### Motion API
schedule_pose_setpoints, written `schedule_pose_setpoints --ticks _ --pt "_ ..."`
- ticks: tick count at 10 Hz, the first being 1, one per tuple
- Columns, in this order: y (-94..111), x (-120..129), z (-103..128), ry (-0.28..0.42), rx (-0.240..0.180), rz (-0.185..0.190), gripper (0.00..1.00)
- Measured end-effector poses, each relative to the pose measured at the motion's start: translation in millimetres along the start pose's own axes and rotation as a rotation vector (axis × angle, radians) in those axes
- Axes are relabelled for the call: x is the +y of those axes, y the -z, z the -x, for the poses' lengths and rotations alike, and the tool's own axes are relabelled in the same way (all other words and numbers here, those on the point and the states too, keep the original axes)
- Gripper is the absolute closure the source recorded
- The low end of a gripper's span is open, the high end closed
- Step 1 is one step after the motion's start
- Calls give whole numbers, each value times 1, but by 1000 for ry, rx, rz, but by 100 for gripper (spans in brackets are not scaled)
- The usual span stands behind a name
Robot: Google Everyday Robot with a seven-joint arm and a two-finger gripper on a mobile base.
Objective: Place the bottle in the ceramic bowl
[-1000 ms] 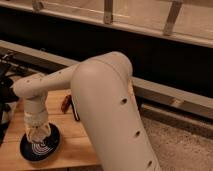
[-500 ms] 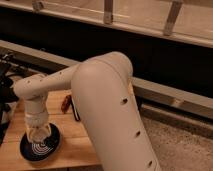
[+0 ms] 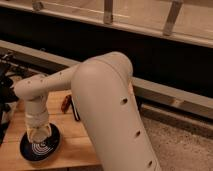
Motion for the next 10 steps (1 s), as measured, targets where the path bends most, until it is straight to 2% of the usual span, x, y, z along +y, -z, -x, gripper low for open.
schedule_pose_setpoints --ticks 1,3,4,10 --pt "0 0 0 1 -1 -1 59" --pt "-1 0 0 3 -1 -3 42" --pt "-2 0 0 3 -2 -3 38" --pt "-3 0 0 8 -4 -7 37"
